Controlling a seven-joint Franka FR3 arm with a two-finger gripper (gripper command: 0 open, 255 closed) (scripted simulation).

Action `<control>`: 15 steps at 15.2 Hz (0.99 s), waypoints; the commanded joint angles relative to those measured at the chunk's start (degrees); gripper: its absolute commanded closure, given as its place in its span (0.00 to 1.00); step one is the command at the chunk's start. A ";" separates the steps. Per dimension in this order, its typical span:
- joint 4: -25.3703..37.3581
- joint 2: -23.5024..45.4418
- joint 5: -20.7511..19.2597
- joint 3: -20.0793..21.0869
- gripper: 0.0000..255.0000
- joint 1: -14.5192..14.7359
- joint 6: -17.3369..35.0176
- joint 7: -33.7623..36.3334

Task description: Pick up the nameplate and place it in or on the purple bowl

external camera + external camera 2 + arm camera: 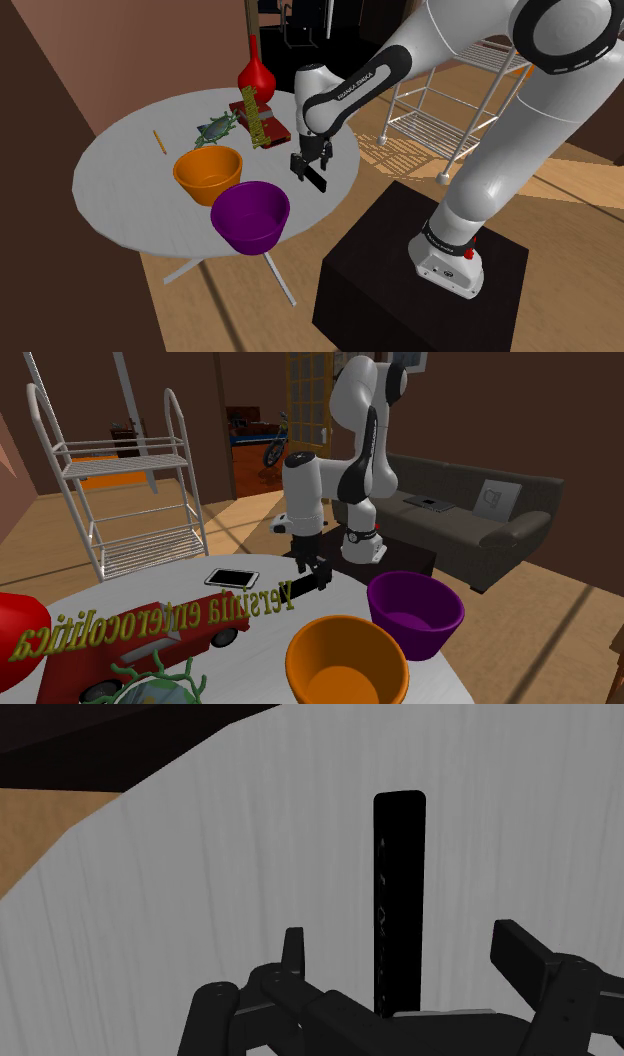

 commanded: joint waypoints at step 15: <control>1.06 -2.40 0.65 -0.16 1.00 0.05 -3.38 -0.45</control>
